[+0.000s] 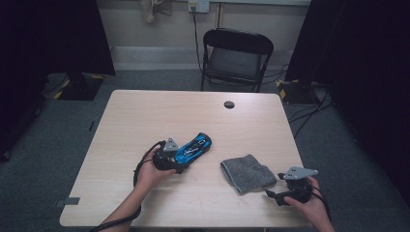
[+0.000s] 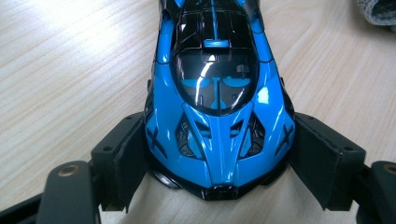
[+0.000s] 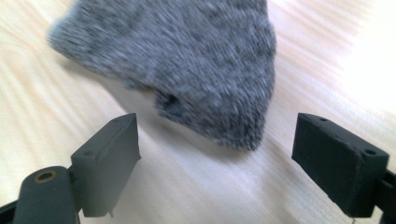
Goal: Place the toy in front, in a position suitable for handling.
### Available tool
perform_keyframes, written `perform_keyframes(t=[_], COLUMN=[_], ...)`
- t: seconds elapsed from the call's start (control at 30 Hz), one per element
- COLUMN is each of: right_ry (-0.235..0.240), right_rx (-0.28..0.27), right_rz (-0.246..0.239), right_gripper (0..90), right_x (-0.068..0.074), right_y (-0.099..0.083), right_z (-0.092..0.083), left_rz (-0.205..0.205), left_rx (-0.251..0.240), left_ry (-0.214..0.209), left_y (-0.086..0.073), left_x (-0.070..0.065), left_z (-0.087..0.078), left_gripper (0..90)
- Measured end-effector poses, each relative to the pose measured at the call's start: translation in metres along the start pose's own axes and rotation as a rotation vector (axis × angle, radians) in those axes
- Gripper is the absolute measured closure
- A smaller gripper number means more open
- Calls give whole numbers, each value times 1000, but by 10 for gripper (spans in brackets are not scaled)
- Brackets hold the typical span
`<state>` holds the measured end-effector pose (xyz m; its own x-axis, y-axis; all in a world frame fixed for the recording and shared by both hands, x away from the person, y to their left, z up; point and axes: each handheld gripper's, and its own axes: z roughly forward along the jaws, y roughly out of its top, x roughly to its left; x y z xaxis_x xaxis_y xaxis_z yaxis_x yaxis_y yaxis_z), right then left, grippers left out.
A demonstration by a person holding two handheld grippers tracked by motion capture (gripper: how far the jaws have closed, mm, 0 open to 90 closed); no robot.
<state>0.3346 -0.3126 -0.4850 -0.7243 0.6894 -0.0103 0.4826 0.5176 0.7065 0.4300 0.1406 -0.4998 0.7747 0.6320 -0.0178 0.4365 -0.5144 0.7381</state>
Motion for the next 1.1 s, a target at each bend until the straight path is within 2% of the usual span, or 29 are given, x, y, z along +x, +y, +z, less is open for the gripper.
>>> perform_keyframes(t=[0.17,0.27,0.37,0.4,0.5,0.6,0.67,0.73,0.83,0.87,0.93,0.97,1.07,1.1], right_ry=[17,56,70,75,89,64,55,36,33,33,31,29,46,59], right_rx=[-72,-107,-86,-79,-43,-3,-7,3,21,23,23,20,11,9], right_rz=[-20,-29,-43,-47,-53,-70,-56,-53,-11,-7,1,1,1,-8], right_gripper=[160,199,227,246,291,325,382,497,645,659,671,682,685,685], right_x=[10,18,24,26,29,32,33,31,28,28,29,31,33,36], right_y=[25,44,55,57,57,54,53,55,57,58,60,63,69,78], right_z=[-11,-4,14,22,43,59,61,60,59,59,59,60,61,62], left_rz=[-6,-3,-1,17,12,13,13,13,21,13,10,-5,-3,-6], left_rx=[-14,-7,-8,-4,-6,-6,-7,-3,0,0,1,-1,1,1], left_ry=[1,1,-3,10,-3,-3,-3,-6,6,-4,1,4,12,11], left_y=[-1,-1,-2,-1,-2,-2,-2,-2,-2,-2,-3,-3,-4,-4], left_x=[0,0,0,1,1,1,1,1,1,1,0,-1,0,0], left_z=[1,0,-1,-1,-1,-1,-1,-2,-2,-2,-2,-2,-3,-3], left_gripper=[235,234,233,231,230,228,227,226,221,217,201,190,178,177])
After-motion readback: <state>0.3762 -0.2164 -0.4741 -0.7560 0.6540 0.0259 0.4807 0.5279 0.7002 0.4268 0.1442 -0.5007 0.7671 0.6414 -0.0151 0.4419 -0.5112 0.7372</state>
